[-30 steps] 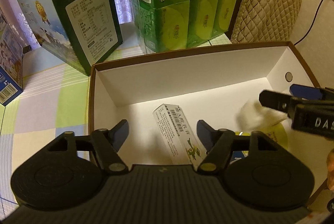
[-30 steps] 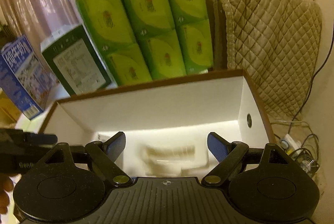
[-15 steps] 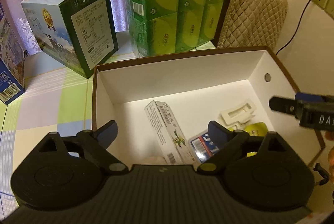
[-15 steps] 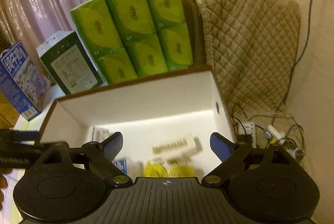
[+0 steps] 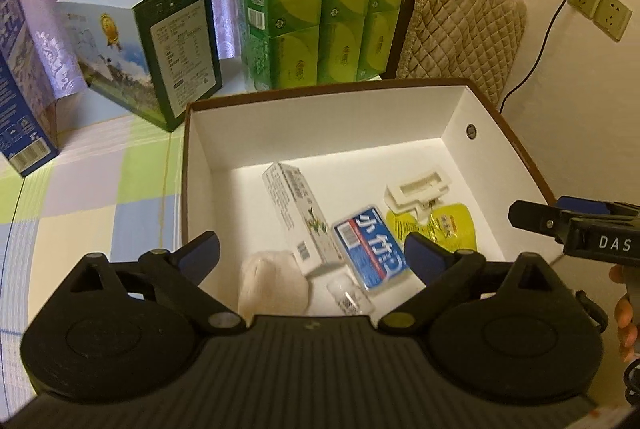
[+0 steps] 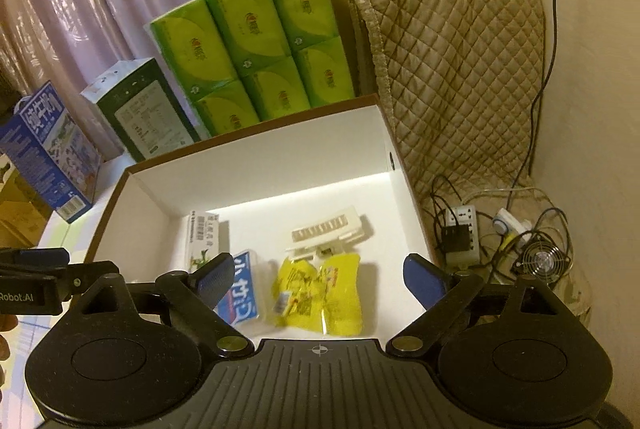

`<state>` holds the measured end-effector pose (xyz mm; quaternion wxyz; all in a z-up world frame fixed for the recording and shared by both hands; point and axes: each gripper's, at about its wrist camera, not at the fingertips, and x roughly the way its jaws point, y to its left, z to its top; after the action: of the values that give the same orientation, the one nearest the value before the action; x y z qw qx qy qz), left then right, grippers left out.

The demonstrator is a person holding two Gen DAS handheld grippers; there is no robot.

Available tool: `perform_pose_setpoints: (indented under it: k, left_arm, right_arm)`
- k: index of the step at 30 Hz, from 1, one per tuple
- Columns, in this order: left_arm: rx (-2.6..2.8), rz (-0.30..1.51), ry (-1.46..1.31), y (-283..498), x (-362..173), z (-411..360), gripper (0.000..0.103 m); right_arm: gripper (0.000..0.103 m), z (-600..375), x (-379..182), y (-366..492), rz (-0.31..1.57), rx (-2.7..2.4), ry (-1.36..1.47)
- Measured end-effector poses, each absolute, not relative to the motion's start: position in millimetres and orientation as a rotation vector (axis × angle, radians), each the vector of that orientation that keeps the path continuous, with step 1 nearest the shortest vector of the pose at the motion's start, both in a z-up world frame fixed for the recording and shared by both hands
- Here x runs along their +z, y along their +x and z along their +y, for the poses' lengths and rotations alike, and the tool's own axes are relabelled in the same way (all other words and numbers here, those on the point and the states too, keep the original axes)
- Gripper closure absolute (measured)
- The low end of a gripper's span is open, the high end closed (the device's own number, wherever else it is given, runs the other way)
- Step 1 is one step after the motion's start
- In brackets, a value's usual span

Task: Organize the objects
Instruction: 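Withdraw both tools from the box back toward the table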

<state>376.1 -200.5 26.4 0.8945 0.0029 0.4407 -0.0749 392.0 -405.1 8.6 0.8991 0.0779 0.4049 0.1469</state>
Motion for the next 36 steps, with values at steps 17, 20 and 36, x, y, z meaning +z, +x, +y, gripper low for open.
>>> perform_pose_setpoints:
  k: [17, 20, 36]
  left_arm:
    - [-0.17, 0.871, -0.037, 289, 51, -157, 0.006]
    - [-0.179, 0.875, -0.045, 273, 51, -145, 0.006]
    - [-0.193, 0.901, -0.046, 203, 45, -77, 0.006]
  right_arm:
    - [0.014, -370, 31, 309, 0.823, 0.313, 0.157]
    - [0.014, -359, 33, 291, 0.825, 0.311, 0.153]
    - [0.014, -300, 25, 215, 0.876, 0.315, 0.137]
